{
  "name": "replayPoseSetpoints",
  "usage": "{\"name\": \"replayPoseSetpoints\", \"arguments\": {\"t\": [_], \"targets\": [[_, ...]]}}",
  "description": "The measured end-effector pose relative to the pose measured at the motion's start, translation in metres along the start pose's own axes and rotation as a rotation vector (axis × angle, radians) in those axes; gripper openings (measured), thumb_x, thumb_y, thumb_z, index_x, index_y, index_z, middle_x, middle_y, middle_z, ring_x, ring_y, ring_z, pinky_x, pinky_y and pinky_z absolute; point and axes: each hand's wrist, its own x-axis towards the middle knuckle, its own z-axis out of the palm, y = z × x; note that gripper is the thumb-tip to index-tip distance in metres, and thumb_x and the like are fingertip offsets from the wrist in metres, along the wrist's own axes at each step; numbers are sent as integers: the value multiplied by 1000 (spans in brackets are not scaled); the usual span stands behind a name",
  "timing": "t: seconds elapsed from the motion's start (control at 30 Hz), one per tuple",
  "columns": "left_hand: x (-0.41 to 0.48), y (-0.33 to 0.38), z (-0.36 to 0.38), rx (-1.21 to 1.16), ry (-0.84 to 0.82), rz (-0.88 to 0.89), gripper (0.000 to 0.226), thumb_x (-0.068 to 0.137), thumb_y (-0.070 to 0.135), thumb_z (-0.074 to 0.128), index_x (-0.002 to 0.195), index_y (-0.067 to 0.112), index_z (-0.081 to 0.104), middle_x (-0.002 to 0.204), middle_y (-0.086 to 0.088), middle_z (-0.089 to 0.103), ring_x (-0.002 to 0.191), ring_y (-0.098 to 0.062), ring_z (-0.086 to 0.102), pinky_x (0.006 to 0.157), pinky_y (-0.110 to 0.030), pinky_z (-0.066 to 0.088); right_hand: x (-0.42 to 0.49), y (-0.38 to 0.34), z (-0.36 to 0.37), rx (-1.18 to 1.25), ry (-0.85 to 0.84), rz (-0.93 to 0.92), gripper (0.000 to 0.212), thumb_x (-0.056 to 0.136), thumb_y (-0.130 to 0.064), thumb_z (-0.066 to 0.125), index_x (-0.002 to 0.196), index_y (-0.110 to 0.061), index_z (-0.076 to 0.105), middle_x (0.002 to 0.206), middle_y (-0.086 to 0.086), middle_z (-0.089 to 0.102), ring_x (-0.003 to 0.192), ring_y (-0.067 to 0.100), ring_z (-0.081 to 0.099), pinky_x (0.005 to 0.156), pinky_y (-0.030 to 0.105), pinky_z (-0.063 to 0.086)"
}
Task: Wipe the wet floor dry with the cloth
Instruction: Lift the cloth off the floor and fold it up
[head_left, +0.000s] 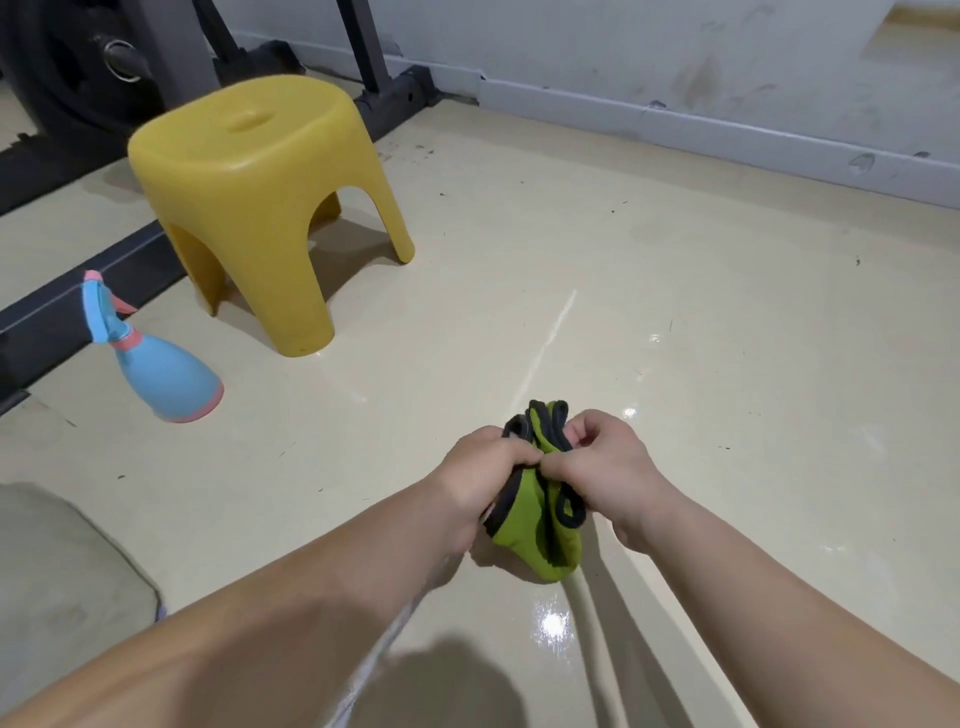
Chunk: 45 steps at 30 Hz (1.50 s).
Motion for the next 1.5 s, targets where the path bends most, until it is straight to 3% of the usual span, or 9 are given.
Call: {"name": "replayPoseSetpoints", "arguments": {"t": [0.17, 0.27, 0.5, 0.77, 0.9, 1.0, 1.17, 1.37, 1.5], "targets": [[-7, 2, -2, -145, -84, -48, 27, 98, 21, 56, 118, 7, 69, 65, -5, 67, 72, -30, 69, 92, -65, 59, -8, -11, 11, 74, -123, 51, 21, 77, -1, 72, 87, -8, 54, 79, 12, 56, 63, 26, 58, 52, 36, 55], [-11, 8, -13, -139, -119, -59, 31, 98, 41, 68, 108, 12, 77, 86, -9, 74, 82, -29, 72, 86, -52, 64, -7, -16, 13, 85, -195, 111, 21, 76, -10, 60, 92, 0, 70, 84, 12, 60, 68, 25, 55, 62, 36, 57], [8, 29, -63, 102, 19, 50, 12, 97, 6, 69, 99, 14, 61, 92, -8, 62, 66, -19, 65, 55, -26, 54, 5, -41, 17, -187, -197, 40, 62, 85, 11, 37, 102, -30, 81, 117, -12, 73, 118, 8, 59, 94, 28, 47], [21, 120, -119, 179, 288, 295, 18, 91, 22, 53, 77, 20, 43, 70, -2, 40, 64, -23, 38, 59, -28, 29, 34, -148, 98, -177, -116, -175, 56, 83, 12, 36, 109, -21, 74, 103, -1, 74, 77, 1, 66, 52, 7, 46], [22, 201, -153, 126, 409, 442, 18, 101, 19, 49, 83, 18, 47, 71, -1, 42, 60, -21, 39, 53, -26, 29, 49, -218, 134, -244, -85, -367, 72, 84, 6, 43, 141, -36, 55, 121, -14, 64, 106, 13, 66, 74, 19, 50], [26, 261, -187, -31, 478, 622, 9, 101, 13, 52, 96, 16, 59, 80, -1, 52, 73, -22, 49, 62, -28, 42, 60, -268, 155, -275, -3, -490, 76, 86, 6, 46, 149, -37, 45, 102, -20, 56, 92, 12, 66, 70, 28, 55], [58, 301, -260, -314, 721, 653, 14, 96, 9, 63, 97, 19, 52, 90, 6, 59, 82, -19, 59, 97, -46, 58, 73, -311, 182, -390, 34, -525, 81, 83, 5, 38, 152, -37, 43, 118, 2, 60, 120, 35, 62, 90, 45, 57], [67, 308, -281, -270, 795, 455, 31, 93, 11, 70, 117, 13, 51, 99, -9, 62, 58, -28, 72, 53, -33, 63, 91, -310, 204, -374, -38, -392, 66, 89, 3, 40, 146, -27, 52, 121, 12, 66, 97, 32, 67, 88, 49, 57], [69, 304, -282, -79, 944, 485, 68, 75, 5, 77, 134, 13, 44, 132, -7, 53, 97, -33, 69, 75, -39, 61, 105, -298, 201, -367, -79, -350, 63, 89, -2, 43, 144, -30, 55, 131, 4, 61, 103, 19, 63, 84, 29, 55]]}}
